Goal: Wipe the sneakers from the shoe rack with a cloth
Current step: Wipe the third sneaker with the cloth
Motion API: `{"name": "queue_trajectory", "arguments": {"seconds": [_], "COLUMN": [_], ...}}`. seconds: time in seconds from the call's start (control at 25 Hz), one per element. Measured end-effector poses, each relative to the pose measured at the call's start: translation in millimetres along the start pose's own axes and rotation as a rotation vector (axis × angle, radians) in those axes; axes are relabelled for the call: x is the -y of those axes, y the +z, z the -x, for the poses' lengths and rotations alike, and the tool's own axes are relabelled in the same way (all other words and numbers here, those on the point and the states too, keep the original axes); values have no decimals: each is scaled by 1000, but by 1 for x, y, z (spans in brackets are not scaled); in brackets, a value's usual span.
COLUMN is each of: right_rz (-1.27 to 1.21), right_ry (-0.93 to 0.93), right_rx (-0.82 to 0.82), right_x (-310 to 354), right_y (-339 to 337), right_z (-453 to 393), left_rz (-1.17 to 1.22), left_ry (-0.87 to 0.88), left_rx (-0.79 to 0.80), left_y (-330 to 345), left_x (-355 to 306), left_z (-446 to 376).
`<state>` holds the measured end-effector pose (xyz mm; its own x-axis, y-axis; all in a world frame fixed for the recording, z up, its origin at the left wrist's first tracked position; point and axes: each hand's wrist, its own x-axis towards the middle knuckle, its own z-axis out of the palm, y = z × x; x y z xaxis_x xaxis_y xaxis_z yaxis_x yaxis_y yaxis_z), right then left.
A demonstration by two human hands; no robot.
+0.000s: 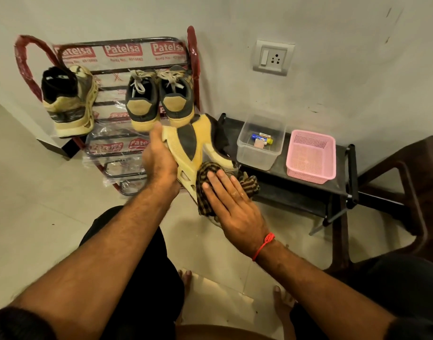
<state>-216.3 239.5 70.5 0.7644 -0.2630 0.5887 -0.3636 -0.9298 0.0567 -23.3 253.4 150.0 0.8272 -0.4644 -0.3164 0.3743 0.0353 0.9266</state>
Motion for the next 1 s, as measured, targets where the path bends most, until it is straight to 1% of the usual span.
{"name": "queue_trajectory", "arguments": {"seconds": [0.08, 0.16, 0.24, 0.32, 0.4, 0.48, 0.56, 0.6, 0.64, 0.72, 0.8, 0.88, 1.0], "right_rz": [-15, -21, -45, -83, -108, -182, -283, -316, -318, -242, -189, -148, -50], "right_ry": [-39, -30, 22, 104, 206, 372, 505, 516, 496, 363, 261, 223, 176], "right_rx": [17, -5, -60, -77, -47, -15, -41, -67, -86, -101, -83, -47, 22], "right_x": [2, 4, 4, 0, -12, -35, -51, -51, -45, -25, -15, -14, -7], "right_y": [4, 2, -7, -17, -29, -39, -45, -46, -45, -39, -32, -26, -20], "right_z": [9, 4, -16, -43, -68, -82, -83, -80, -77, -65, -53, -42, -28], "left_rz": [56, 29, -50, -167, -261, -358, -428, -419, -386, -320, -296, -266, -152], "left_ry": [-39, -45, -65, -54, 22, 190, 322, 337, 330, 312, 284, 246, 135], "left_rx": [26, 49, 107, 120, 141, 248, 347, 355, 343, 287, 222, 170, 50], "left_y": [-9, -9, -2, 5, 13, 20, 24, 24, 23, 21, 18, 13, 5], "left_x": [-3, 4, 12, 16, 15, 20, 23, 22, 20, 15, 10, 8, 0], "left_z": [-10, -7, 1, 17, 37, 53, 61, 59, 53, 47, 41, 33, 19]}}
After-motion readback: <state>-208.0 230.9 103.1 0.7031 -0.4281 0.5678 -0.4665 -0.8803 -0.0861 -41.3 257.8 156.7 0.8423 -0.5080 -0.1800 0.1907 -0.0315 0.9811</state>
